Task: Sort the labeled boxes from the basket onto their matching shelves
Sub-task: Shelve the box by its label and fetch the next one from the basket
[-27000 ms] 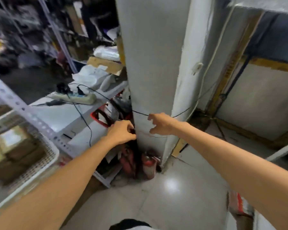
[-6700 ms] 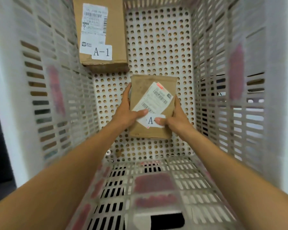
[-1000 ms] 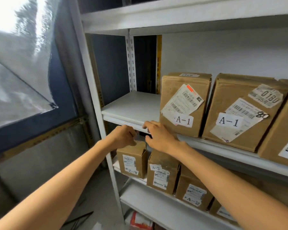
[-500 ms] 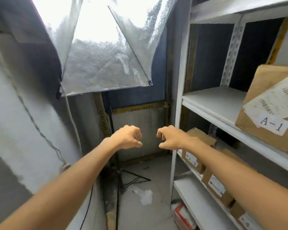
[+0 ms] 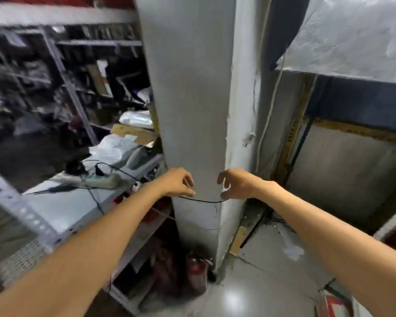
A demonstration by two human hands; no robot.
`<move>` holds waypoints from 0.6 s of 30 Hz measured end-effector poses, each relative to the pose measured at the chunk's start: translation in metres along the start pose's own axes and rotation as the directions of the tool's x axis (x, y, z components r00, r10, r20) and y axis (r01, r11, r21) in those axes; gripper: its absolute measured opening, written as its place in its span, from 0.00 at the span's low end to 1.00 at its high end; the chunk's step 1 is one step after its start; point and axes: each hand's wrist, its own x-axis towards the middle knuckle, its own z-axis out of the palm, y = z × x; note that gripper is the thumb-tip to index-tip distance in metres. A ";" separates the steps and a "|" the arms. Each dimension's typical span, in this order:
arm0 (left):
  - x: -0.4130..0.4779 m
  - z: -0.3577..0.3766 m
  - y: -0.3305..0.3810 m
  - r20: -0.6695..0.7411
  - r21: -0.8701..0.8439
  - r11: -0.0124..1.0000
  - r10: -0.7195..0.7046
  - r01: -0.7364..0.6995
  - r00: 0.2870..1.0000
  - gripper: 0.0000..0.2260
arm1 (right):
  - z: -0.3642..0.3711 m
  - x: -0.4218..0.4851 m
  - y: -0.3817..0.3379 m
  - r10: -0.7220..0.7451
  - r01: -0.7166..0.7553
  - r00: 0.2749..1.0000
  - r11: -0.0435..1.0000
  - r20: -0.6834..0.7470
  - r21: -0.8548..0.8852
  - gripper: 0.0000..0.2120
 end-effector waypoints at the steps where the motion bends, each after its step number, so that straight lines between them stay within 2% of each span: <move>1: -0.021 -0.002 -0.022 -0.032 -0.016 0.998 -0.053 0.053 0.998 0.14 | 0.007 0.009 -0.020 -0.048 0.049 0.999 0.999 0.020 -0.015 0.22; 4: -0.086 -0.013 -0.083 -0.116 -0.068 0.973 -0.227 0.220 0.967 0.10 | 0.019 0.034 -0.086 -0.186 0.191 0.979 0.980 0.078 -0.057 0.22; 9: -0.192 -0.031 -0.163 -0.210 -0.108 0.881 -0.474 0.461 0.855 0.12 | 0.043 0.063 -0.202 -0.432 0.446 0.893 0.887 0.128 -0.118 0.10; 13: -0.267 -0.028 -0.211 -0.232 -0.109 0.807 -0.588 0.580 0.775 0.16 | 0.074 0.076 -0.291 -0.548 0.574 0.815 0.809 0.187 -0.131 0.19; 16: -0.320 -0.027 -0.246 -0.214 -0.114 0.726 -0.685 0.678 0.697 0.15 | 0.102 0.079 -0.349 -0.628 0.660 0.731 0.750 0.268 -0.042 0.21; 18: -0.352 -0.028 -0.271 -0.226 -0.148 0.685 -0.725 0.713 0.650 0.16 | 0.119 0.082 -0.385 -0.645 0.677 0.706 0.736 0.293 -0.009 0.21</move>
